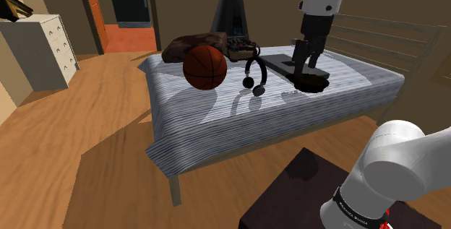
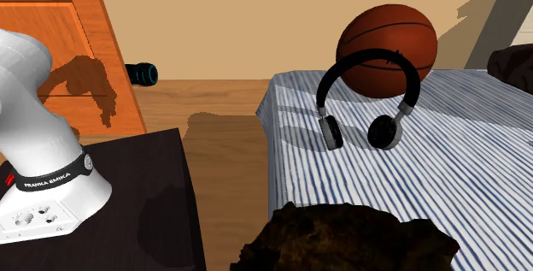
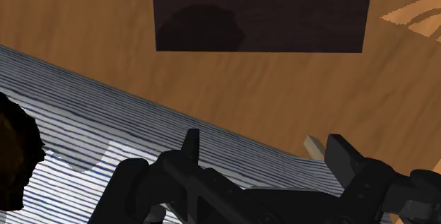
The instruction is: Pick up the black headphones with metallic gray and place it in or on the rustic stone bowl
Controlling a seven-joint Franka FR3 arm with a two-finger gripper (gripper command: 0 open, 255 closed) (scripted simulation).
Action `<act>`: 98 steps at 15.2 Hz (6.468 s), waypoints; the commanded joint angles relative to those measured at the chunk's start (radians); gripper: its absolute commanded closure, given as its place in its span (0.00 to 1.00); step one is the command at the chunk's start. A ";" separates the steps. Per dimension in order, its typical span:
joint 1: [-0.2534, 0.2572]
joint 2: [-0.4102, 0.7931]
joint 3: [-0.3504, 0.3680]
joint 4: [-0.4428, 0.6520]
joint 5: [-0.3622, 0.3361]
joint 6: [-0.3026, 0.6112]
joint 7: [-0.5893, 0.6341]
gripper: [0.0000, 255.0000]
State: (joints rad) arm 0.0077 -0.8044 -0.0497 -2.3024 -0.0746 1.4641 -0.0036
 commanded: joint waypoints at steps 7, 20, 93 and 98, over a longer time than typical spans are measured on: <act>-0.034 0.176 -0.036 0.047 -0.027 0.167 0.029 0.00; -0.096 0.591 -0.123 0.295 -0.036 0.417 0.079 0.00; -0.233 0.838 -0.253 0.931 0.036 0.081 -0.124 1.00; -0.294 0.832 -0.310 0.963 0.053 0.048 -0.242 1.00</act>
State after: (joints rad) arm -0.2737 0.0201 -0.3479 -1.3554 -0.0279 1.5196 -0.2195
